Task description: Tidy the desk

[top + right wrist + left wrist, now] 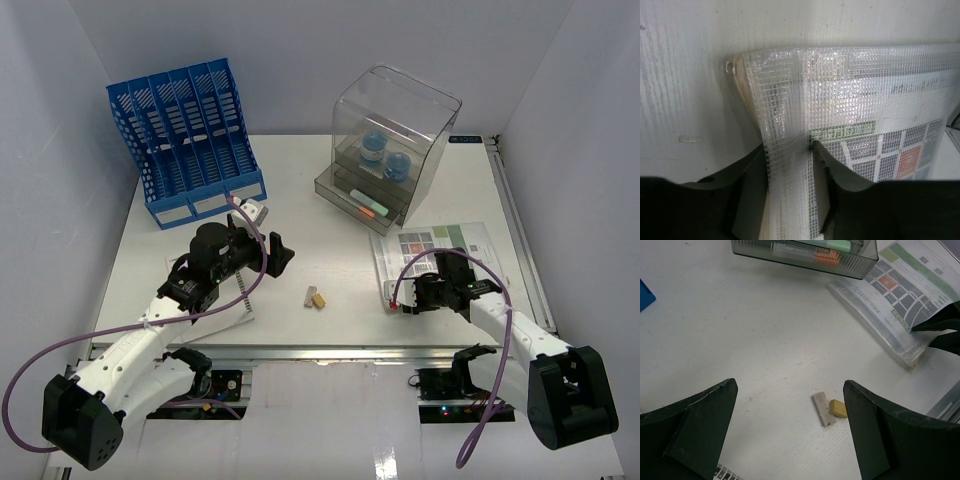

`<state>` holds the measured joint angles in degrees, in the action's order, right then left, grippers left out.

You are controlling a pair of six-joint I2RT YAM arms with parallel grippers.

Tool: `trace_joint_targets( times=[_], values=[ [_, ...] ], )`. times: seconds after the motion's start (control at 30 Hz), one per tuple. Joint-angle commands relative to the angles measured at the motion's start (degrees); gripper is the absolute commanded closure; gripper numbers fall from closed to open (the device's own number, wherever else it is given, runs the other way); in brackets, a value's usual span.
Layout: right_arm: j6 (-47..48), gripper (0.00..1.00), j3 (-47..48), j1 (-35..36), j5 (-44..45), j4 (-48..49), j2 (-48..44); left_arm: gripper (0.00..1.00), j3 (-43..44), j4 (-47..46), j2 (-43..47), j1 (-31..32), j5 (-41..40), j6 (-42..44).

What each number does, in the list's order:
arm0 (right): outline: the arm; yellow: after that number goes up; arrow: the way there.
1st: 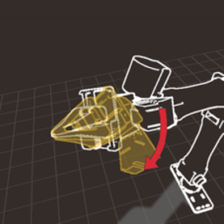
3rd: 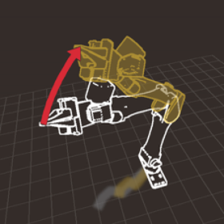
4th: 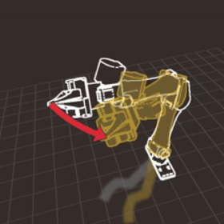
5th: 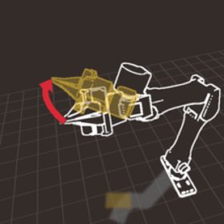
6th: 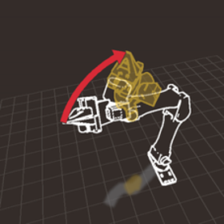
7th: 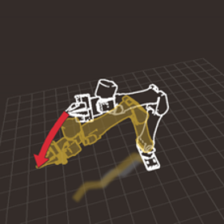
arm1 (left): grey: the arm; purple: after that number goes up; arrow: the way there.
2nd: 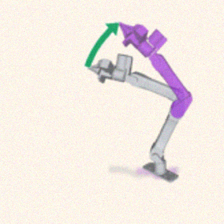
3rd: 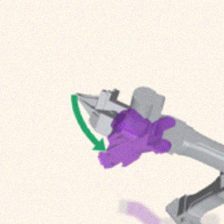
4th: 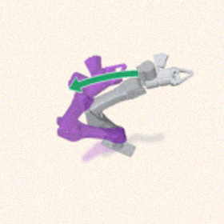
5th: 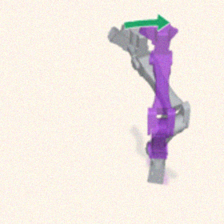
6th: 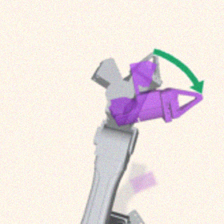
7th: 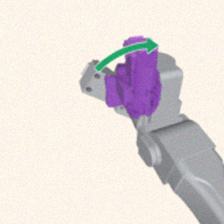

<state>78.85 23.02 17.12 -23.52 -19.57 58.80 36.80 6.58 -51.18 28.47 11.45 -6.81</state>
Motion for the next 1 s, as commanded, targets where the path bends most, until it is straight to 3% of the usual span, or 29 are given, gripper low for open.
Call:
trace_joint_targets(
  times=[0.0, 0.1, 0.17, 0.2, 0.57, 0.97],
  values=[
    [1.1, 0.66, 1.9, 0.3, -2.0, -7.8, 0.1, 0.02, 0.7, 0.2, 0.6, -0.2, 0.9, 0.1],
    [0.5, 0.73, 2.2, 0.3, -3.5, -8.7, -1.6, 0.02, 0.7, 0.1, 0.7, -0.1, 1.6, -0.1],
    [-0.8, 0.9, 2.8, 0.3, -4.3, -8.5, -3.6, 0.02, 0.7, 0.0, 0.7, -0.1, 2.1, -0.2],
    [-2.2, 0.92, 3.2, 0.3, -4.3, -8.0, -4.9, 0.02, 0.6, 0.0, 0.7, -0.2, 2.3, -0.2],
    [-9.4, 0.92, 13.7, -6.3, -2.9, -7.5, -11.4, 0.02, 0.3, -1.0, 1.7, -0.2, 4.9, -0.7],
    [-5.2, 0.92, 18.1, -25.6, -6.7, -6.8, -7.7, 0.02, 0.2, -1.7, 1.9, -0.1, 8.5, -0.7]
  ],
)
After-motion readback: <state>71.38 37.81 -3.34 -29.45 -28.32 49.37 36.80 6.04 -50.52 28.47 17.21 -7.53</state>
